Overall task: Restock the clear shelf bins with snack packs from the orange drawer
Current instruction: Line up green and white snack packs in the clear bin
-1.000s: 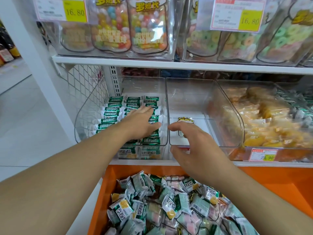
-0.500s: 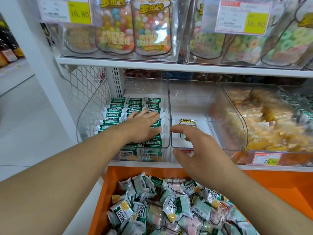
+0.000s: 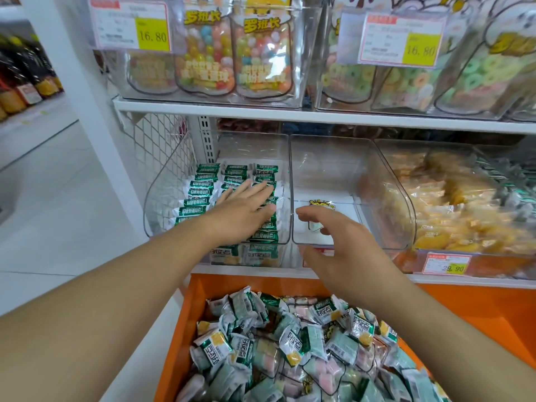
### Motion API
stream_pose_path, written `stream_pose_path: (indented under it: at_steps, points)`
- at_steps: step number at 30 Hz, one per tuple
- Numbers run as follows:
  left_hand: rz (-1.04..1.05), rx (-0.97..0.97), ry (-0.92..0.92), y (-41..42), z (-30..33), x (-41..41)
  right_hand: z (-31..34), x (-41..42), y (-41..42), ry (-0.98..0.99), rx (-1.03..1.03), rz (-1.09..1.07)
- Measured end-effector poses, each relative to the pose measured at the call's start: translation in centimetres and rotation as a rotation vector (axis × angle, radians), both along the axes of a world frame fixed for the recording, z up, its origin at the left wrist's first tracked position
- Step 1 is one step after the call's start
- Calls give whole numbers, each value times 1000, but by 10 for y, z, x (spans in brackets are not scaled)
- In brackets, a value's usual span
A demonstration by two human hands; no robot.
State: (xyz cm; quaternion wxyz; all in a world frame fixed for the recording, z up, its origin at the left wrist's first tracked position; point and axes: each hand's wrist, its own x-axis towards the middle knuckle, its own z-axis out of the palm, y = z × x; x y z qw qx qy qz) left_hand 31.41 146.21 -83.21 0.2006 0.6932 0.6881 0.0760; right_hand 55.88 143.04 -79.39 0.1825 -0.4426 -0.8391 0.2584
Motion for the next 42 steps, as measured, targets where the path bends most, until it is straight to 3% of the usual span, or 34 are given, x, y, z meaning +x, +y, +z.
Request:
stream_pose_path:
  at_steps: [13, 26, 32, 36, 42]
  points:
    - [68, 282, -245, -144, 13, 59, -13, 39, -45, 137, -121, 16]
    - [220, -301, -251, -188, -169, 68, -160, 64, -57, -304, -402, -22]
    - [288, -368, -285, -143, -214, 97, -235, 52, -40, -340, -508, -116]
    - [423, -362, -370, -118, -238, 111, -277, 47, -29, -383, -412, -120]
    - [422, -352, -410, -113, -258, 122, -296, 43, -25, -367, -306, -155]
